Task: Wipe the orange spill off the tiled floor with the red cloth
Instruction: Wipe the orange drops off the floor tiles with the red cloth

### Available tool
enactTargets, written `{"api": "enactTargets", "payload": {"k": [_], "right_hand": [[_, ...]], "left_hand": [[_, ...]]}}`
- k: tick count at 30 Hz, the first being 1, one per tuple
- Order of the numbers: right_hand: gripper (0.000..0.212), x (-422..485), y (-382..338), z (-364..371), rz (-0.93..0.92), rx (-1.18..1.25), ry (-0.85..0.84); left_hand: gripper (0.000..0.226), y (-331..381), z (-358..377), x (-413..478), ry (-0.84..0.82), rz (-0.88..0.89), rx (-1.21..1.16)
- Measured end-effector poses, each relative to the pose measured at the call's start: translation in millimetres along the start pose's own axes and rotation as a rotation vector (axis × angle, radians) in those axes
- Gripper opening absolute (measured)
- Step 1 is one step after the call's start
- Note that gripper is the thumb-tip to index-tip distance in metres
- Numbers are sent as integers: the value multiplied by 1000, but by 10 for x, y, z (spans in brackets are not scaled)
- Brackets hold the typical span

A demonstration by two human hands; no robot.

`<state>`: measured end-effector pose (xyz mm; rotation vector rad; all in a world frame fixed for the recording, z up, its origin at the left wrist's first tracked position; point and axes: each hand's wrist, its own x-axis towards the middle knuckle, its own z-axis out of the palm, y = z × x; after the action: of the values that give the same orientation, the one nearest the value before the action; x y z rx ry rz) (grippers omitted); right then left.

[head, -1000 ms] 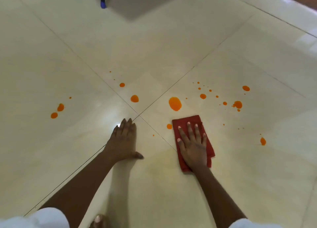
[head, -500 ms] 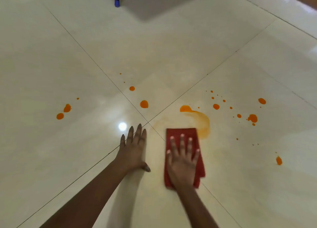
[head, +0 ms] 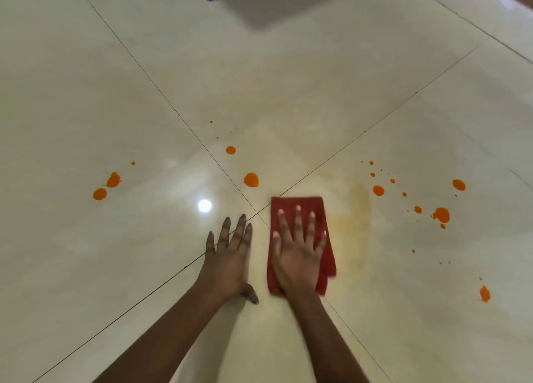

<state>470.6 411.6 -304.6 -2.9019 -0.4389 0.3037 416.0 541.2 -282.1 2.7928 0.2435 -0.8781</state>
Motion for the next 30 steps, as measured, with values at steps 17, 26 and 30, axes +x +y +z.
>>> {"api": "enactTargets", "payload": {"k": [17, 26, 30], "right_hand": [[51, 867, 51, -198, 16, 0, -5], [52, 518, -811, 119, -327, -43, -22], [52, 1249, -441, -140, -60, -24, -52]], "left_hand": [[141, -300, -32, -102, 108, 0, 30], [139, -649, -130, -7, 72, -70, -61], [140, -701, -93, 9, 100, -53, -84]]}}
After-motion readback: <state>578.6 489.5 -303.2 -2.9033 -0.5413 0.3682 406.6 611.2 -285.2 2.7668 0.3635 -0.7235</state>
